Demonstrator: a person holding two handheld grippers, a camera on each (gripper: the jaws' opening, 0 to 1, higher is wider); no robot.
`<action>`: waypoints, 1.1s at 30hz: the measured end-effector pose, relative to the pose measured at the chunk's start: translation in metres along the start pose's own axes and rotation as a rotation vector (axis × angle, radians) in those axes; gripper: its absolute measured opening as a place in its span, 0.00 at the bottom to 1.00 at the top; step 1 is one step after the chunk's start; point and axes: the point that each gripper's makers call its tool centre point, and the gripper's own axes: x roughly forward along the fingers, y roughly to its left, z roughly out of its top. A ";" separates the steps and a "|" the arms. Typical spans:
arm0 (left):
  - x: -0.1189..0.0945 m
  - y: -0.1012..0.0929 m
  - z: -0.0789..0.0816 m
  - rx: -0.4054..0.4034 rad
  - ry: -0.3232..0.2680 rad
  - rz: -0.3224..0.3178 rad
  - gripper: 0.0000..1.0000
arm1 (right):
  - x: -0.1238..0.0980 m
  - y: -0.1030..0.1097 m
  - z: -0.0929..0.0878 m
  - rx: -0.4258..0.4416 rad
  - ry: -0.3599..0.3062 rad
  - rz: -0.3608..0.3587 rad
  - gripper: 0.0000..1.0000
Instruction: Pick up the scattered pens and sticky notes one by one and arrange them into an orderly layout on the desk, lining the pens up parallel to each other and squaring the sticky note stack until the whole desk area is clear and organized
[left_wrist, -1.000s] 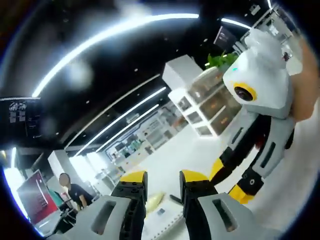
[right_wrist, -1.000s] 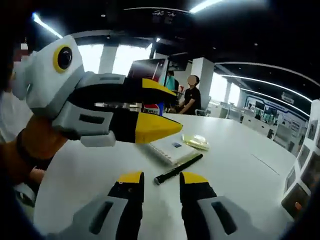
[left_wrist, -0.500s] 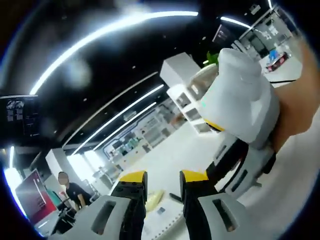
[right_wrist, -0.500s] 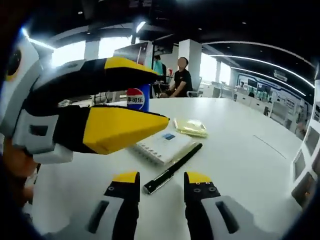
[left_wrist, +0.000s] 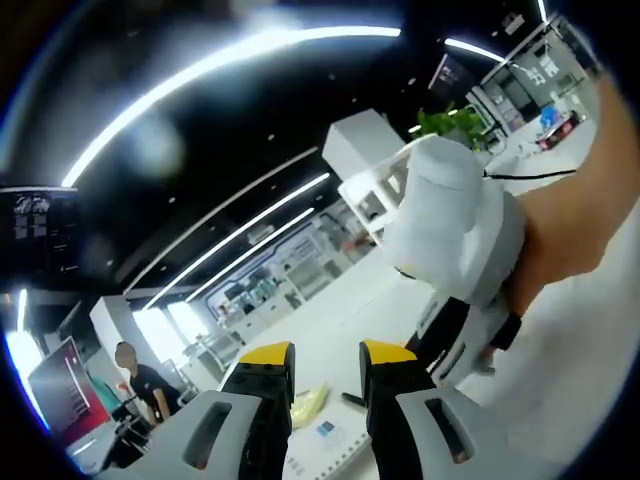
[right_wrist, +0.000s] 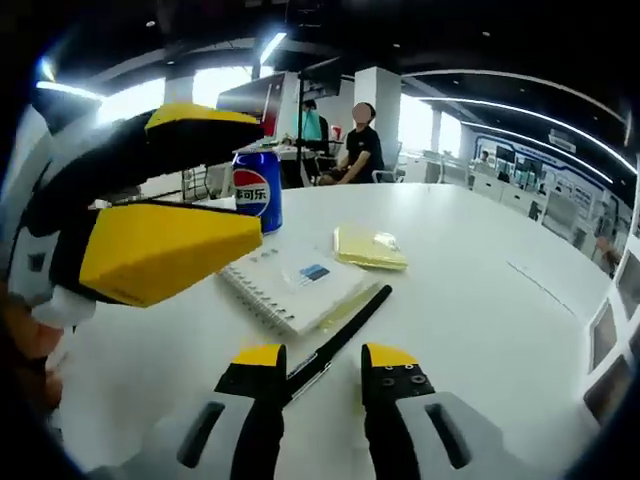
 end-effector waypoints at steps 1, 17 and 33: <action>0.000 0.000 0.000 0.000 -0.001 0.000 0.27 | 0.000 0.000 0.000 0.000 0.001 0.000 0.30; 0.004 -0.007 -0.010 0.065 0.044 -0.082 0.26 | -0.016 -0.015 -0.035 -0.072 0.191 0.154 0.17; 0.028 -0.044 -0.031 0.353 0.233 -0.449 0.15 | -0.051 -0.026 -0.049 -0.384 0.286 0.289 0.12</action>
